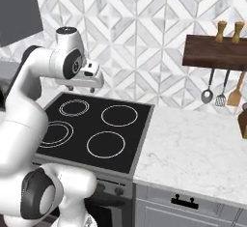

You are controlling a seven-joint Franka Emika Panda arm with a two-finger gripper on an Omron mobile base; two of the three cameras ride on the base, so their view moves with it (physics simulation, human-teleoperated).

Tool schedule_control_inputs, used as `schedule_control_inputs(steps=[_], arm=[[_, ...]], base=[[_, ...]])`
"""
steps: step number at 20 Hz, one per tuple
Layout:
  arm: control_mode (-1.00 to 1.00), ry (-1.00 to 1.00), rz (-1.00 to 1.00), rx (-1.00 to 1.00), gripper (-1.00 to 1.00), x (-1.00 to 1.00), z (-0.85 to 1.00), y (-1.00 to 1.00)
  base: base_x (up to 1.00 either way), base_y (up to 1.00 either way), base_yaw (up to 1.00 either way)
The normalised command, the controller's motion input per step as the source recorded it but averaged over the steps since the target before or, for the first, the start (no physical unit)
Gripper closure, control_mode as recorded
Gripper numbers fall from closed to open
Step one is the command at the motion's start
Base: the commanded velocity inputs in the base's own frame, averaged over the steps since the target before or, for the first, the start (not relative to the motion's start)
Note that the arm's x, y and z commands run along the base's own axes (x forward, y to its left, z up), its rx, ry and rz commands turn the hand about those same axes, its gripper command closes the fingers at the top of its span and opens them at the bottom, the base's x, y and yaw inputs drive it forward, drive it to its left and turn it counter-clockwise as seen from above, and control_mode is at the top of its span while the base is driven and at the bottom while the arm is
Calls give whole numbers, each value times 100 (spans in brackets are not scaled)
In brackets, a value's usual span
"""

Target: Navigate to the range hood.

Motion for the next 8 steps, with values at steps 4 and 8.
schedule_control_inputs(steps=[4,8], arm=[[100,0,0,0,-100,0,0,0],[100,0,0,0,-100,0,0,0]], base=[[33,93,0],[37,98,0]])
